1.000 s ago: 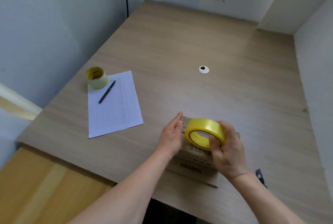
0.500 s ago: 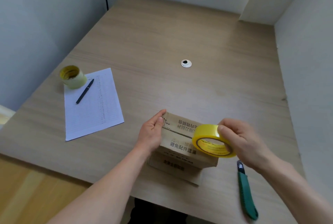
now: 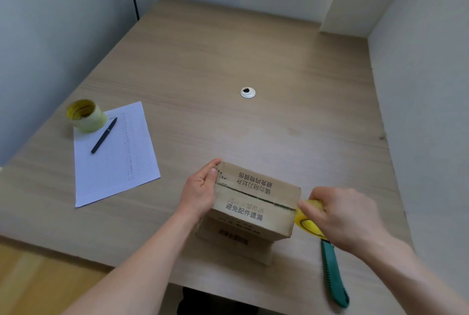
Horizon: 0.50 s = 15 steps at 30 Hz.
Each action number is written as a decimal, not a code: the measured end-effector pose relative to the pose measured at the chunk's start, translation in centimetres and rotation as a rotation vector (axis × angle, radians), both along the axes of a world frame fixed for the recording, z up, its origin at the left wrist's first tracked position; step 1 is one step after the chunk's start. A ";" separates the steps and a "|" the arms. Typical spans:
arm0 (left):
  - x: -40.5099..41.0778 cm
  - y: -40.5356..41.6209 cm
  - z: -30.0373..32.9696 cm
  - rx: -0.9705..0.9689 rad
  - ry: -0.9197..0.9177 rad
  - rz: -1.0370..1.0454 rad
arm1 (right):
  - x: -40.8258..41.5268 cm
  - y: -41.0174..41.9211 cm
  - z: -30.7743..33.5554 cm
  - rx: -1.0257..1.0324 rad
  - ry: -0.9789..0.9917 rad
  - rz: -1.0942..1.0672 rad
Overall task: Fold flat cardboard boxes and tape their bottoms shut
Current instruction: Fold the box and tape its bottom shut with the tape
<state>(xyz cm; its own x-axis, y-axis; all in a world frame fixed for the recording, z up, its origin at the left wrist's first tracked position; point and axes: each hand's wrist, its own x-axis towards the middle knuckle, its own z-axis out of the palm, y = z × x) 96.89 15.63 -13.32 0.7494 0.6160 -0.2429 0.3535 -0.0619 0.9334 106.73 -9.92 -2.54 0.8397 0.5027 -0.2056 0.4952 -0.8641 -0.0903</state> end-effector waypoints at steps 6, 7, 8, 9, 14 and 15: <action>0.0 -0.1 0.1 0.022 0.011 -0.010 | -0.5 -0.6 -1.4 0.022 -0.097 -0.023; -0.1 -0.2 0.1 0.030 0.009 -0.011 | -0.6 -0.7 -1.8 0.016 -0.102 -0.023; -0.1 -0.3 0.1 0.032 0.006 -0.012 | -0.6 -0.8 -2.1 0.004 -0.101 -0.025; -0.1 -0.4 0.1 0.034 0.004 -0.014 | -0.6 -0.8 -2.5 -0.010 -0.090 -0.033; -0.1 -0.1 0.1 0.071 0.047 -0.032 | -0.3 -0.9 -5.0 -0.003 0.043 -0.078; -0.1 -0.2 0.2 0.089 0.051 -0.036 | -0.1 -1.1 -5.4 0.015 0.071 -0.082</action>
<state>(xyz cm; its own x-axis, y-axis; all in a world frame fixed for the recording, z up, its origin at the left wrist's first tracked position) 96.81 15.47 -13.16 0.7595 0.6098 -0.2264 0.3963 -0.1578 0.9045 106.59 -10.98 -7.89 0.8617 0.4363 -0.2590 0.4148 -0.8997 -0.1355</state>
